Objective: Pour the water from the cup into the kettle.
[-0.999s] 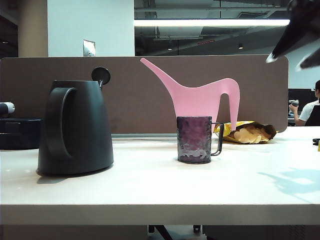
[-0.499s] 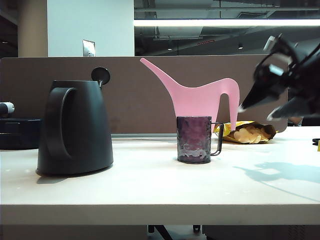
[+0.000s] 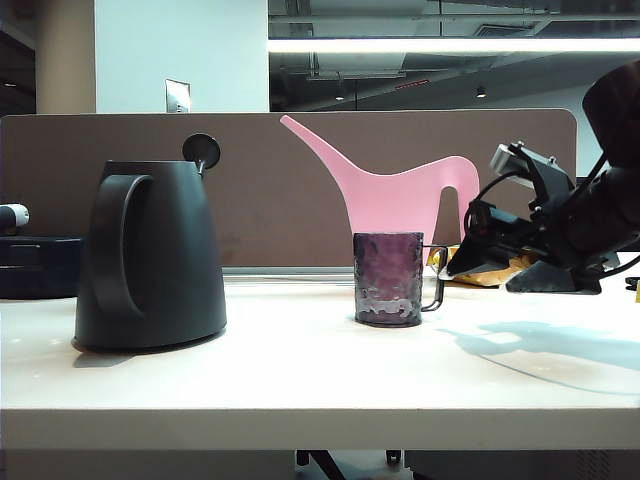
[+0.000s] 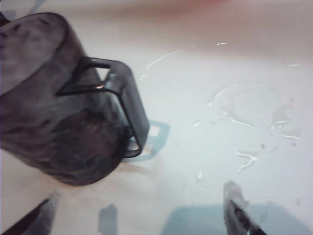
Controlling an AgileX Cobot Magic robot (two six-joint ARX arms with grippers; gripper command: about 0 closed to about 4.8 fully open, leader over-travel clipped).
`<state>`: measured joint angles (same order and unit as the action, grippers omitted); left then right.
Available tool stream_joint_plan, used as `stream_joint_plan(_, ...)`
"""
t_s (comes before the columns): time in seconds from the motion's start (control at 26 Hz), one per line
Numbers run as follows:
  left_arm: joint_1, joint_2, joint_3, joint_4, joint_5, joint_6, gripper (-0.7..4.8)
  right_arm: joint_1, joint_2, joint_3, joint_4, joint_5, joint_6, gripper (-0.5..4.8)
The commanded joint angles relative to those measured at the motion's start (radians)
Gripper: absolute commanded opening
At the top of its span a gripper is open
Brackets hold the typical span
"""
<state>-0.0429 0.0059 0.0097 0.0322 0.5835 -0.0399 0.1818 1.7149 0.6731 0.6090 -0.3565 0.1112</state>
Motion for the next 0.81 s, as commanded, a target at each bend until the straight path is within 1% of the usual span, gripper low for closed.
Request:
stream_joint_plan(0.04, 0.000, 0.000, 0.003, 0.006, 0.005, -0.002, -0.05, 0.002, 0.028, 0.029, 0.048, 0.006, 0.020, 4.41)
stream_joint_plan(0.15, 0.000, 0.000, 0.003, 0.006, 0.004, -0.002, -0.05, 0.002, 0.052, 0.056, 0.051, 0.024, 0.020, 4.41)
stream_joint_plan(0.38, 0.000, 0.000, 0.003, 0.006, 0.005, -0.002, -0.05, 0.002, 0.108, 0.105, 0.053, 0.023, 0.022, 4.40)
stream_joint_plan(0.54, 0.000, 0.000, 0.003, 0.006, 0.004, -0.002, -0.05, 0.002, 0.146, 0.162, 0.043, 0.025, 0.050, 4.40)
stream_joint_plan(0.61, 0.000, 0.000, 0.003, 0.006, 0.004, -0.002, -0.05, 0.002, 0.166, 0.179, 0.040, 0.025, 0.050, 4.25)
stream_joint_plan(0.81, 0.000, 0.000, 0.003, 0.006, 0.004, -0.001, -0.05, 0.002, 0.202, 0.205, 0.039, 0.024, 0.051, 4.25)
